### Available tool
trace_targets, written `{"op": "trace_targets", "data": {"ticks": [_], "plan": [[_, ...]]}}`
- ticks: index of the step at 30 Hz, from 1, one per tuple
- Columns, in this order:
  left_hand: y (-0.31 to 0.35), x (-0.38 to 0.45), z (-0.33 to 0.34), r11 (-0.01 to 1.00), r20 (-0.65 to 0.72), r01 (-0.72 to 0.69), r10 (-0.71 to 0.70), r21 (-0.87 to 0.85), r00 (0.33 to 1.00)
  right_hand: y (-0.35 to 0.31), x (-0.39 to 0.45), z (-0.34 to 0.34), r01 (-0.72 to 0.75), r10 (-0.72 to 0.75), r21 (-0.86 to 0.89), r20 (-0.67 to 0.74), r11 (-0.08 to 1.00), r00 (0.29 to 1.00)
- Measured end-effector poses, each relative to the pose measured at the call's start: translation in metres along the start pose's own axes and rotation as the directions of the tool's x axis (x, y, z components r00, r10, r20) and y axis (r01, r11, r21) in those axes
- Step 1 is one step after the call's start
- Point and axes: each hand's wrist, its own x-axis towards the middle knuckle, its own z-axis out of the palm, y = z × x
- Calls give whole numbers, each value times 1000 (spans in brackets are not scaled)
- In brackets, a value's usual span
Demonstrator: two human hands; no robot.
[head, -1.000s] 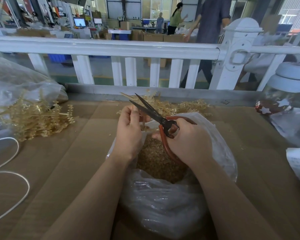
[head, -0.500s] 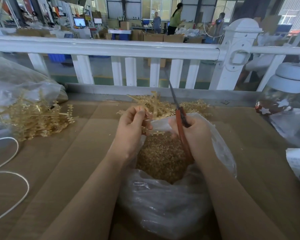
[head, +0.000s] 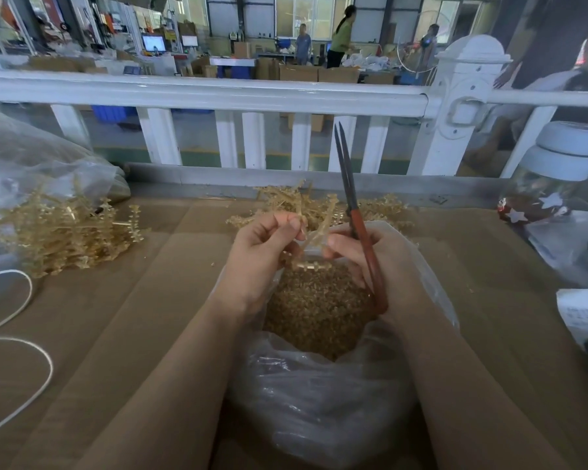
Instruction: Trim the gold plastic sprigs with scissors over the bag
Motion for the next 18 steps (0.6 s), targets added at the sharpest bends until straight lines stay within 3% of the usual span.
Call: {"op": "trace_targets", "data": {"ticks": [7,14,18], "plan": [[2,2,-6,965,39,161,-156,-209,987,7,4,3,17,-10,99,-70,995,998],[1,0,-8,971,215,179,-142,-161,966,12,8,4,60,-45,124,-120,991,992],[-1,2,-9,978,238,163,-129,-130,963,11,6,3,78,-65,116,-112,990,992]]}}
